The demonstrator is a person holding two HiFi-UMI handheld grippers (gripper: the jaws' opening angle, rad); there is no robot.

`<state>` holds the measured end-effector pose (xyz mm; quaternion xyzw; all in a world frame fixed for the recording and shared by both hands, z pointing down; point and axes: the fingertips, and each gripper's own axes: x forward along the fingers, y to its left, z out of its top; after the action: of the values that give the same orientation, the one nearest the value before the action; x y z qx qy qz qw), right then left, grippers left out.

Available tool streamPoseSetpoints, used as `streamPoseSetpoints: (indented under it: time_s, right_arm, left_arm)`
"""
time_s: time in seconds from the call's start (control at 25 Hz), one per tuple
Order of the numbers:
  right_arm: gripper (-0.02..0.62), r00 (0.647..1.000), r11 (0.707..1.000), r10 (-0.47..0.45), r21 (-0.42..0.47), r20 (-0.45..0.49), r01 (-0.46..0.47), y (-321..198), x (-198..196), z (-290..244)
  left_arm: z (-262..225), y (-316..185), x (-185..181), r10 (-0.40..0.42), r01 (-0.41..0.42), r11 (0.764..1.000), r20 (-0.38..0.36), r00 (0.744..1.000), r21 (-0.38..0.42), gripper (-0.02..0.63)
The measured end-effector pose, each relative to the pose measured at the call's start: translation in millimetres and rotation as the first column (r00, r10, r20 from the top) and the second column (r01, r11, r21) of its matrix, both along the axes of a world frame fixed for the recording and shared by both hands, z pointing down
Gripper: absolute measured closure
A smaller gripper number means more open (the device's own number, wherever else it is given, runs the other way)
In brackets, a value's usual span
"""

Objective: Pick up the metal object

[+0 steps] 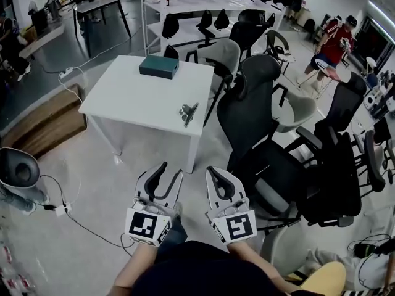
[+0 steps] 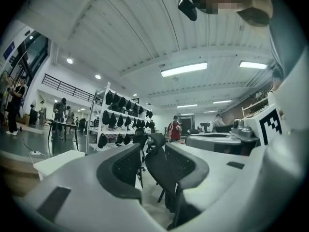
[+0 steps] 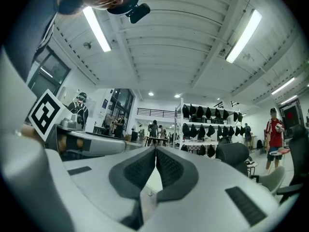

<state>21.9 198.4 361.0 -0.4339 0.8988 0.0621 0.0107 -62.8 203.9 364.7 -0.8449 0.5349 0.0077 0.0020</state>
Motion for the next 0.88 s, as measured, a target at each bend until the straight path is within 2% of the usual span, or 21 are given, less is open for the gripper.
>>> streamPoseSetpoints:
  time_s: [0.16, 0.32, 0.48, 0.64, 0.88]
  right_arm:
    - [0.569, 1.0, 1.0, 0.022, -0.013, 0.006, -0.022, -55.9, -25.7, -3.9]
    - [0.569, 0.998, 0.998, 0.065, -0.005, 0.003, -0.065, -103.3, -42.7, -9.8]
    - [0.569, 0.991, 0.991, 0.131, -0.031, -0.014, -0.131, -137.3, -41.7, 1.2]
    - [0.569, 0.981, 0.979, 0.189, -0.069, -0.039, -0.191, -157.7, -35.3, 9.6]
    - [0.569, 0.979, 0.976, 0.196, -0.082, -0.062, -0.201, -197.2, -33.6, 20.0]
  left_arm:
    - [-0.1, -54.4, -25.2, 0.022, -0.022, 1.0, 0.015, 1.0, -0.001, 0.466]
    - [-2.8, -108.9, -46.3, 0.048, -0.048, 0.999, -0.013, 0.999, -0.001, 0.466]
    - [5.1, -153.3, -52.2, 0.092, -0.092, 0.996, -0.023, 0.995, -0.007, 0.465]
    - [17.4, -184.4, -52.9, 0.131, -0.133, 0.99, -0.044, 0.99, -0.05, 0.466]
    - [31.5, -222.6, -52.8, 0.138, -0.143, 0.987, -0.066, 0.988, -0.078, 0.466]
